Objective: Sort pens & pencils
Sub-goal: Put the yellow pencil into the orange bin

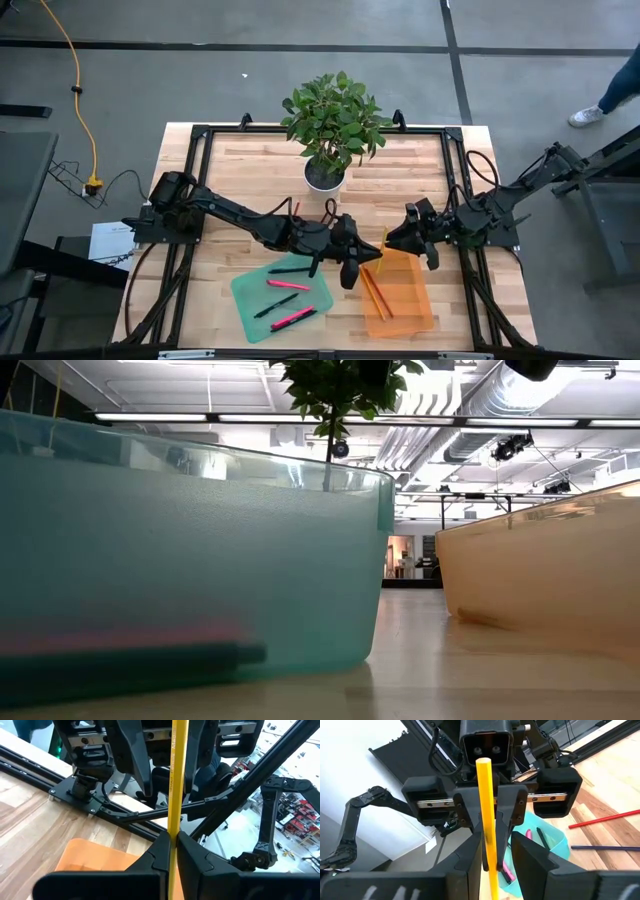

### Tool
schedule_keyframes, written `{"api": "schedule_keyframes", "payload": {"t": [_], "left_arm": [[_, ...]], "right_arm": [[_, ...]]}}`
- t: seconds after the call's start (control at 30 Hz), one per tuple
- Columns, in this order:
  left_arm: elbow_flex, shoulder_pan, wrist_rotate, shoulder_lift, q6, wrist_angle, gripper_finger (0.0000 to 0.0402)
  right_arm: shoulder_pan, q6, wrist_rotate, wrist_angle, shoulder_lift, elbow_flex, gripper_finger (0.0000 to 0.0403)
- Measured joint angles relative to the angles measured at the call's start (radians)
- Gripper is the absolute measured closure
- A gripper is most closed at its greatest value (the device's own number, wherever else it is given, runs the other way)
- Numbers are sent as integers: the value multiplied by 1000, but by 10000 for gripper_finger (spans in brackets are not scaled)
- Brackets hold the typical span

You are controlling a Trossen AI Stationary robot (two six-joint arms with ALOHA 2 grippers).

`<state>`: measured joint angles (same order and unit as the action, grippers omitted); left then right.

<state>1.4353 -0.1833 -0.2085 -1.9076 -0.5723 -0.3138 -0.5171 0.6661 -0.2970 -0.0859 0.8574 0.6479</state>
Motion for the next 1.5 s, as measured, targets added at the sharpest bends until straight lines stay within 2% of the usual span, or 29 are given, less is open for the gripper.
{"api": "schedule_keyframes", "payload": {"t": [0.7, 0.87, 1.07, 1.23, 1.33, 1.5], "left_arm": [[0, 0, 10, 0, -1, 3, 392], [0, 0, 10, 0, -1, 3, 392], [0, 1, 10, 0, 0, 3, 392], [0, 1, 11, 0, 15, 5, 392], [0, 2, 15, 10, 40, 54, 385], [0, 0, -4, 71, 79, 273, 342]], "right_arm": [[15, -1, 36, -39, 21, 0, 310], [20, -3, 43, -39, 21, 0, 335], [20, -13, 43, -40, 21, 0, 390], [20, -16, 41, -40, 21, 0, 393], [20, -20, 35, -30, 22, 0, 396], [20, -16, 31, -44, 19, -1, 399]]}}
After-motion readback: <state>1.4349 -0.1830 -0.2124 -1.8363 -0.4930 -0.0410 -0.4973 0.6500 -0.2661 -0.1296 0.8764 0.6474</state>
